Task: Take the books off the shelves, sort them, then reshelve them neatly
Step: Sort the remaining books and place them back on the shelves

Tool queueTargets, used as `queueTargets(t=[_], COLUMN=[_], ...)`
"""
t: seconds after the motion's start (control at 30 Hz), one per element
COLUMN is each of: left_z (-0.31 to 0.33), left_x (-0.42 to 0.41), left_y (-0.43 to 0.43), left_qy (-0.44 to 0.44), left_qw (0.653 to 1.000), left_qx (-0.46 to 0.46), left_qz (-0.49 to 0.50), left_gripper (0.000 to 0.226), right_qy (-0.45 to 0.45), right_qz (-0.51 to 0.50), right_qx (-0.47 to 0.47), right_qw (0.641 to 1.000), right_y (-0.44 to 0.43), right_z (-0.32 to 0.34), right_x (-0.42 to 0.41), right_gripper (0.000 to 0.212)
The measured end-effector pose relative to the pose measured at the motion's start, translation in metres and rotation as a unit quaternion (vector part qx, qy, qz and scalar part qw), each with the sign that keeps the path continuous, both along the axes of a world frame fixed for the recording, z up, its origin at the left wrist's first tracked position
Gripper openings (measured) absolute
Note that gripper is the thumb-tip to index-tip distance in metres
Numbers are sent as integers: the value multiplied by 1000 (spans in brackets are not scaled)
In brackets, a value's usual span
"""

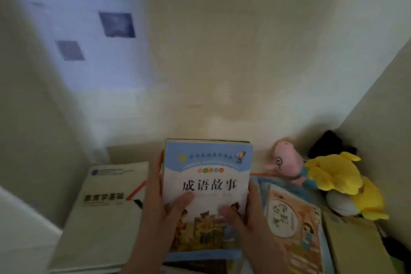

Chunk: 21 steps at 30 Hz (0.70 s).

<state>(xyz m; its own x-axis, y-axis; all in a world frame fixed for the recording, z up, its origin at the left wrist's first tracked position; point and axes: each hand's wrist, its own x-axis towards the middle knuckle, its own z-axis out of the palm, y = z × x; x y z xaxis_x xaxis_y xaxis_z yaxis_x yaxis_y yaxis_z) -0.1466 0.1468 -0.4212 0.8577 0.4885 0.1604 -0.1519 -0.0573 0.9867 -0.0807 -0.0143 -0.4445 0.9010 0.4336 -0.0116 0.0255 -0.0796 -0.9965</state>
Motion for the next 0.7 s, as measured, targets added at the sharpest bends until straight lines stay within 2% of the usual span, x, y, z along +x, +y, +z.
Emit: queueTargets(t=[0.17, 0.37, 0.57, 0.7], left_z=[45, 80, 96, 123], left_x=[-100, -217, -273, -251], left_y=[104, 194, 277, 342], left_qy=[-65, -117, -153, -206], left_qw=[981, 931, 870, 853], left_qx=[54, 68, 110, 129], left_qz=[177, 340, 456, 462], left_gripper=[92, 86, 80, 76], right_qy=[-44, -100, -165, -222], right_qz=[162, 332, 415, 378], right_qx=[43, 101, 103, 123], right_qw=[985, 933, 889, 890], right_y=[124, 257, 388, 469], right_z=[53, 90, 121, 146], right_x=[-51, -131, -173, -159], right_gripper=[61, 57, 54, 51])
